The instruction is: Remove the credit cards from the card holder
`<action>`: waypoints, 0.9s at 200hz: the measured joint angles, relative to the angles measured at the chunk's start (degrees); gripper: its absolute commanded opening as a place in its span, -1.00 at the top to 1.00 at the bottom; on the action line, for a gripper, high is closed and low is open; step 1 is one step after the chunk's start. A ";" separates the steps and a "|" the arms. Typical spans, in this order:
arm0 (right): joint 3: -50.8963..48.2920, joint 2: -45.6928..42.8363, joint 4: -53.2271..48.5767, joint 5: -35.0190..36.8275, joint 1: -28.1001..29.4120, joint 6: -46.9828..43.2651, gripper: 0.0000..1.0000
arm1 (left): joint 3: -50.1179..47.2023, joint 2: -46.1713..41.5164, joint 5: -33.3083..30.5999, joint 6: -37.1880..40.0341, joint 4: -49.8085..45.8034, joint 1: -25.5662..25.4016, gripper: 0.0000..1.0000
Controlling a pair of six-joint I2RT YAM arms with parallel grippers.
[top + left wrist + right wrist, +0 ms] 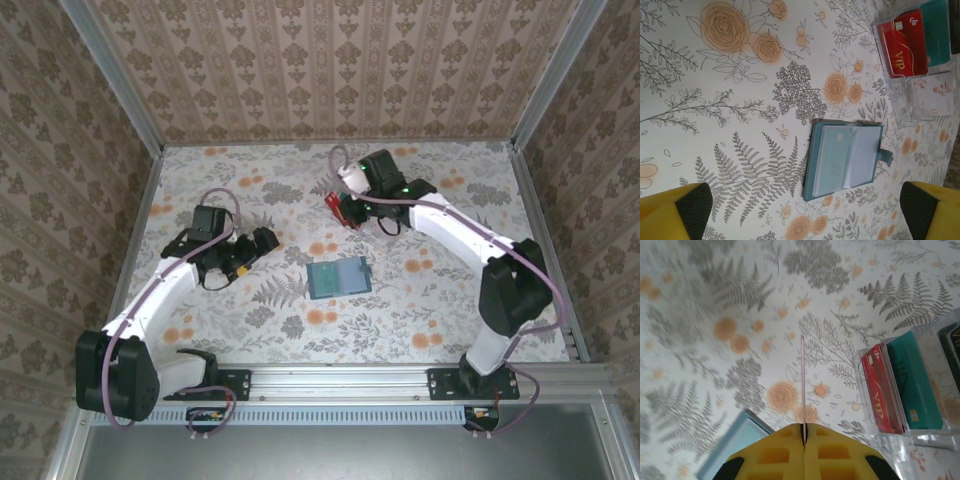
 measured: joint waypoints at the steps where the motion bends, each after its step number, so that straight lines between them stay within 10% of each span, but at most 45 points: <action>1: 0.15 0.15 -0.15 0.17 0.07 -0.24 1.00 | 0.00 0.00 -0.02 0.04 0.00 0.00 -1.00; 180: 17.20 18.56 -12.41 10.58 -2.10 -18.51 1.00 | -2.62 -3.34 -0.70 1.20 -2.14 0.00 -1.00</action>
